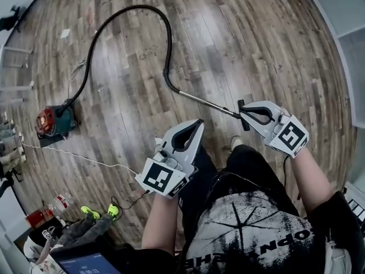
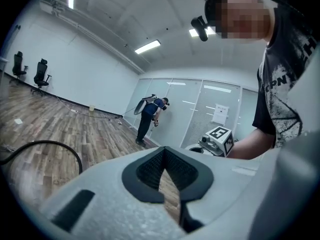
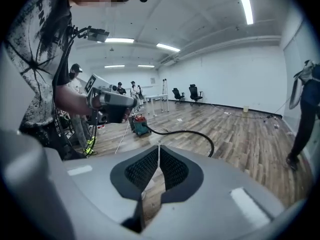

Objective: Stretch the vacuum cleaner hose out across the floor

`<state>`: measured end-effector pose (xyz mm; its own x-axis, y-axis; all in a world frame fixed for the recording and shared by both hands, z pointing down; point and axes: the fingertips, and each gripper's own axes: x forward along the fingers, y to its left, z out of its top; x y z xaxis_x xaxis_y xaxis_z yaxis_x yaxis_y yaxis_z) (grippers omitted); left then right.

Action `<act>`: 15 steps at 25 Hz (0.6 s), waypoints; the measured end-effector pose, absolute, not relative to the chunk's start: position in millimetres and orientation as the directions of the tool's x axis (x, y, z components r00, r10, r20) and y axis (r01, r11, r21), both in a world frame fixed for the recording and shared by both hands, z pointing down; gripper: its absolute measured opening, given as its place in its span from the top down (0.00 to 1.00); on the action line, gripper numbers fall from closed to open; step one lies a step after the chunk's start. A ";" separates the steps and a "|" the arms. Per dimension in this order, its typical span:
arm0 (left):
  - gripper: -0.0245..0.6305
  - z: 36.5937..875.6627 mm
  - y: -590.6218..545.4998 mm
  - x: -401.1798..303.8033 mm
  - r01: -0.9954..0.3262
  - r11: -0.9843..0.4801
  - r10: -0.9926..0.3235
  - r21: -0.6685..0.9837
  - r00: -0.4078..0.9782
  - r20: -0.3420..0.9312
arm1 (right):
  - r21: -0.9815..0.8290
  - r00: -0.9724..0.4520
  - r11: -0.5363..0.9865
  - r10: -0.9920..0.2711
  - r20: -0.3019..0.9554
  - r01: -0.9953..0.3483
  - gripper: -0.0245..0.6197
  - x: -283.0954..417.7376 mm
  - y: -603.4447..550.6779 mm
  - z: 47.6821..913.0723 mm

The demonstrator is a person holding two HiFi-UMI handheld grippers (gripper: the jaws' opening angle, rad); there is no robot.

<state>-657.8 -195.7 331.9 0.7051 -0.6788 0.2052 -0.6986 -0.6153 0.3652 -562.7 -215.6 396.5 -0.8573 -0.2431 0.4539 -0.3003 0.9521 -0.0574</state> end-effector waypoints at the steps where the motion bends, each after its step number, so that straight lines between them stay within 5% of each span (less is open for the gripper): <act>1: 0.96 340.0 -197.1 -665.0 -0.690 -0.615 -0.672 0.381 0.712 0.204 | -0.069 -0.853 0.948 -0.245 0.461 -0.310 0.93 -569.3 -219.5 408.3; 8: 0.96 417.8 -211.1 -716.5 -0.710 -0.575 -0.704 0.406 0.682 0.196 | -0.153 -0.814 0.919 -0.234 0.531 -0.364 0.82 -615.0 -254.1 524.3; 15: 0.96 531.6 -223.6 -732.5 -0.776 -0.454 -0.802 0.437 0.570 0.179 | -0.153 -0.741 0.960 -0.075 0.667 -0.235 0.72 -638.0 -256.1 716.4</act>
<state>-732.5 -223.6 531.6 0.5701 -0.8017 0.1794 -0.7764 -0.4544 0.4368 -638.0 -256.1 716.4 -0.7412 -0.0751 0.6671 -0.2349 0.9599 -0.1529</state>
